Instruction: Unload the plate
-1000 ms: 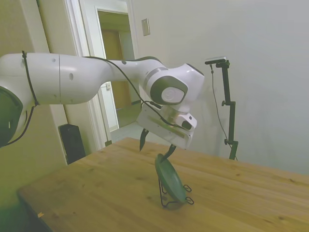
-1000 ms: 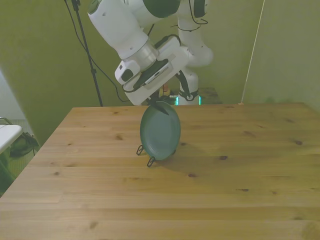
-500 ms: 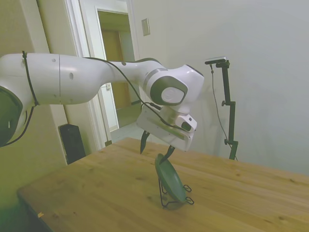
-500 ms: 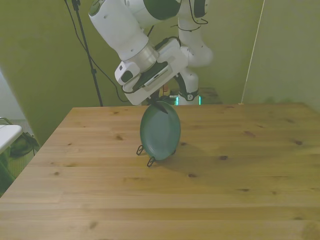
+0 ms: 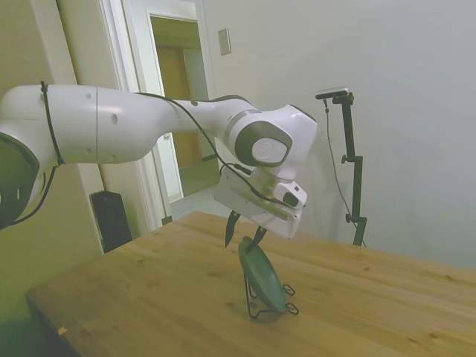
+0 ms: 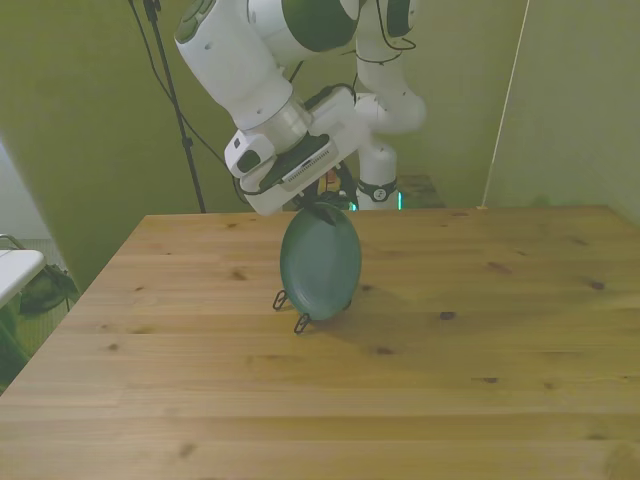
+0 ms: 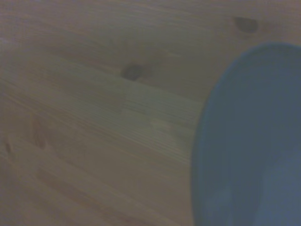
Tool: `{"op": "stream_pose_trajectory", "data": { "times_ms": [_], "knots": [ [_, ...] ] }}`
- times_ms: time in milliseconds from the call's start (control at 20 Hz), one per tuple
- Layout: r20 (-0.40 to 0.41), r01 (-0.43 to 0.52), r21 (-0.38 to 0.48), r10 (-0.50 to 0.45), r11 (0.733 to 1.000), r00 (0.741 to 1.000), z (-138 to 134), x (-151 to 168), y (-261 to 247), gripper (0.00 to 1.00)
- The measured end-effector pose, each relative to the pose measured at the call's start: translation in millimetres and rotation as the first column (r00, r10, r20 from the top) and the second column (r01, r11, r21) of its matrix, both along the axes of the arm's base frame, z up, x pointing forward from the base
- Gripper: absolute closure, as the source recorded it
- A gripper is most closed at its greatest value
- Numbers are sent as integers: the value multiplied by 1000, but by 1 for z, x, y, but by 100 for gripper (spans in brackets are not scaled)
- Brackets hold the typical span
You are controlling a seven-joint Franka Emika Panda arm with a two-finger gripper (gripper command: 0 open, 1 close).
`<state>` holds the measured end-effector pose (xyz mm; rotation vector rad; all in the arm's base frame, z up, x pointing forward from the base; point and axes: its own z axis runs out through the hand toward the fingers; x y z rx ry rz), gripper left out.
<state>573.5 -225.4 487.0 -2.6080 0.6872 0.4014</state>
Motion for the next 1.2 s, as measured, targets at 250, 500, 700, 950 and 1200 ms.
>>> {"op": "stream_pose_trajectory", "data": {
  "times_ms": [250, 500, 700, 950, 1200],
  "knots": [
    [-4, 14, 0, -14, 1000, 1000, -3, -2, -9, 100],
    [4, 12, -5, -12, 1000, 1000, 1, 0, -9, 100],
    [15, 11, -11, -11, 1000, 1000, 6, 1, -9, 100],
    [70, 10, -33, -7, 999, 998, 38, -2, -7, 100],
    [135, 30, -85, -19, 996, 991, 98, -13, -4, 100]
  ]
}}
